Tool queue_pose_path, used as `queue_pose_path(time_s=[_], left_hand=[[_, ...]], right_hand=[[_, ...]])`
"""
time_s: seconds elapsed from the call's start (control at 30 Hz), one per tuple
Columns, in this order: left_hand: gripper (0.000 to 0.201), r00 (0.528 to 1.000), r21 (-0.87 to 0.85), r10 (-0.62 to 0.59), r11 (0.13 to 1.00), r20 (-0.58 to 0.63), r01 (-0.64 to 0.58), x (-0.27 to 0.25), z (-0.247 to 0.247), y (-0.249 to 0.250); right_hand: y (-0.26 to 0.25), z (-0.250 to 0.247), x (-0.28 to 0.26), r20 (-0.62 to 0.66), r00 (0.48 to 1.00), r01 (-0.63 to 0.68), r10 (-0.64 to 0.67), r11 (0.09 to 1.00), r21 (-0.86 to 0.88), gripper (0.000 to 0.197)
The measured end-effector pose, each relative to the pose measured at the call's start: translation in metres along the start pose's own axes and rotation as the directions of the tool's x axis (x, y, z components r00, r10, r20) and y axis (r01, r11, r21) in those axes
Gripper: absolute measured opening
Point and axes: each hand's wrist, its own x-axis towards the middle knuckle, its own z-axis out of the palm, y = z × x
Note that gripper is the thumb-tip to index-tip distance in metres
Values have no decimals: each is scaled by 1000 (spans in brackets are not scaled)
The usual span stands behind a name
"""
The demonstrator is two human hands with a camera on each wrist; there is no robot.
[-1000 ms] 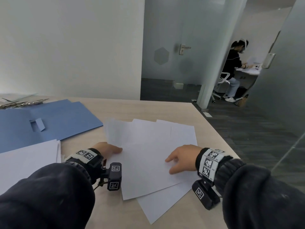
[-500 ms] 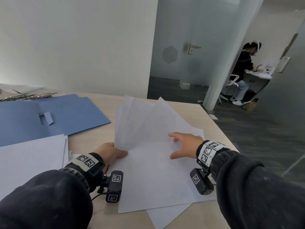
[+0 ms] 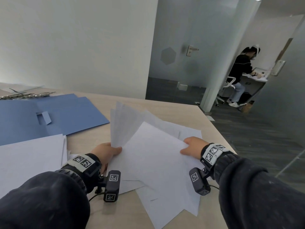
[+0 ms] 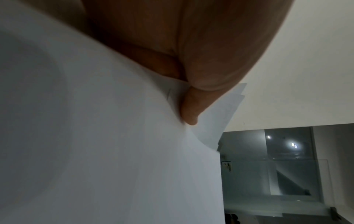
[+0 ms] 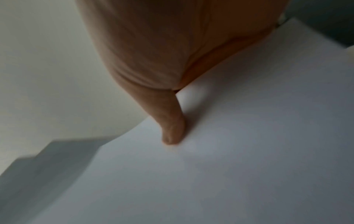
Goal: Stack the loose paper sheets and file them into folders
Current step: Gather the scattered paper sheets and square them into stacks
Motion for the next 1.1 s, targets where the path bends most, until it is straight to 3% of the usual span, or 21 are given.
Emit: queue_pose_path(time_s=[0.1,0.2,0.33,0.4,0.5,0.63,0.77,0.83,0.93,1.0,1.1], left_hand=[[16,1000,68,-11,998,-18,12,0,0,3],[24,999,136,5,991,-34,0,4,0,3],[33,998,126,3,992,-64,5,10,0,2],[43,999,100,3,995,-50,2,18,-1,-4],[58,1000,64,6,998,-26,-5,20,1,-7],[20,997,125,69,990,-19,-67,-18,11,7],[24,995,228,90,970,-36,-79,-13,11,6],[23,996,262,83,963,-42,-69,-11,10,6],[26,995,292,92,953,-40,-77,-10,10,6],[26,994,306,102,948,-45,-84,-10,10,6],[24,993,326,105,942,-45,-85,-11,10,5]], right_hand=[[18,-7,0,-92,989,-115,116,993,14,13],[24,-6,-3,-41,971,-235,234,972,1,34],[27,-3,-2,-40,939,-333,342,932,144,28],[23,2,-4,-39,958,-282,286,956,86,32],[5,15,-6,0,975,-206,222,905,373,13],[-19,33,-11,76,987,-156,139,762,629,4],[-25,35,-14,118,992,-119,51,717,687,12],[-10,29,-7,19,989,-123,144,766,630,20],[26,18,0,-99,948,-264,303,919,292,37],[48,20,0,-45,922,-375,384,917,136,65],[57,26,-3,54,937,-347,345,938,29,91]])
